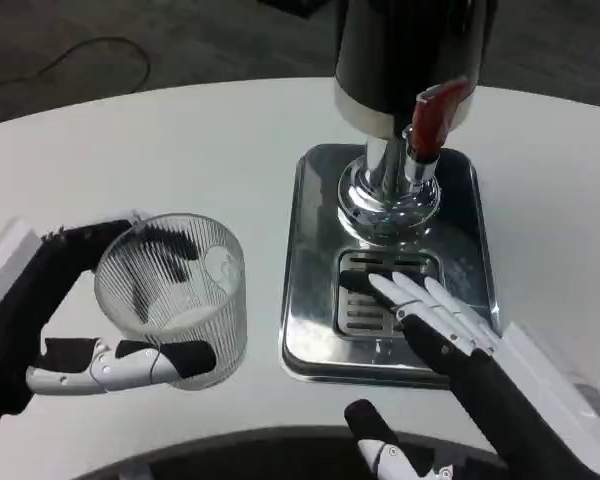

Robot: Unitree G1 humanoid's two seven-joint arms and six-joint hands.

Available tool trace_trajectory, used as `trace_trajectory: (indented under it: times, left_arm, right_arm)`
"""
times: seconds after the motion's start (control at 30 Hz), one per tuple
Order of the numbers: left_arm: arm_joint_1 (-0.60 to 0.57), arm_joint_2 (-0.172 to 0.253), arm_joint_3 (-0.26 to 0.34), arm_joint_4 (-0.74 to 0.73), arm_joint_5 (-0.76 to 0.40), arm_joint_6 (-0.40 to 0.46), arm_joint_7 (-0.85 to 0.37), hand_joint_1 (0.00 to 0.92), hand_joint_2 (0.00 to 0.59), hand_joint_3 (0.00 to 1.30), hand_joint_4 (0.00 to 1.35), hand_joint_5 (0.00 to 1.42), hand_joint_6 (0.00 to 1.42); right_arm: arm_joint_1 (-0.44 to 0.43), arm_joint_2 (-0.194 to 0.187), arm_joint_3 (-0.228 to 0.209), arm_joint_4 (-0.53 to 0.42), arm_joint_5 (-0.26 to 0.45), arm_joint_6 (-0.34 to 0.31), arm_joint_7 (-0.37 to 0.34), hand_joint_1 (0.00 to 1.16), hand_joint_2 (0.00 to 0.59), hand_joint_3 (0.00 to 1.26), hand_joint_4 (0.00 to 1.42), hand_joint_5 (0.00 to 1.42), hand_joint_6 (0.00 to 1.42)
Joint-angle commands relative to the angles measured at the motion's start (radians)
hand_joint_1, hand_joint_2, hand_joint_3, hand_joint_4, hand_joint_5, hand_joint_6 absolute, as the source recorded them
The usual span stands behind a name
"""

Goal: Grasp the cup under the faucet to collect the drink, then remove the cup.

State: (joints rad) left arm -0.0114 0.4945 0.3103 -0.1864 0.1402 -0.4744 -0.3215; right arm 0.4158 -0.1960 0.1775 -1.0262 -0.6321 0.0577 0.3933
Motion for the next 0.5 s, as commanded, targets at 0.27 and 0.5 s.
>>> trace_trajectory:
  times: [0.27,0.5]
  left_arm:
    - [-0.119,-0.010,-0.067,0.138,0.069,-0.035,0.111,0.740,0.021,0.82,0.89,0.94,0.80]
    - [-0.230,-0.045,-0.127,0.269,0.093,-0.020,0.171,0.740,0.021,0.82,0.89,0.93,0.81]
  right_arm:
    - [0.034,0.000,-0.016,-0.021,0.015,-0.007,-0.014,0.61,0.475,0.11,0.05,0.00,0.00]
    - [0.040,0.001,-0.016,-0.021,0.017,-0.013,-0.018,0.61,0.475,0.11,0.05,0.00,0.00]
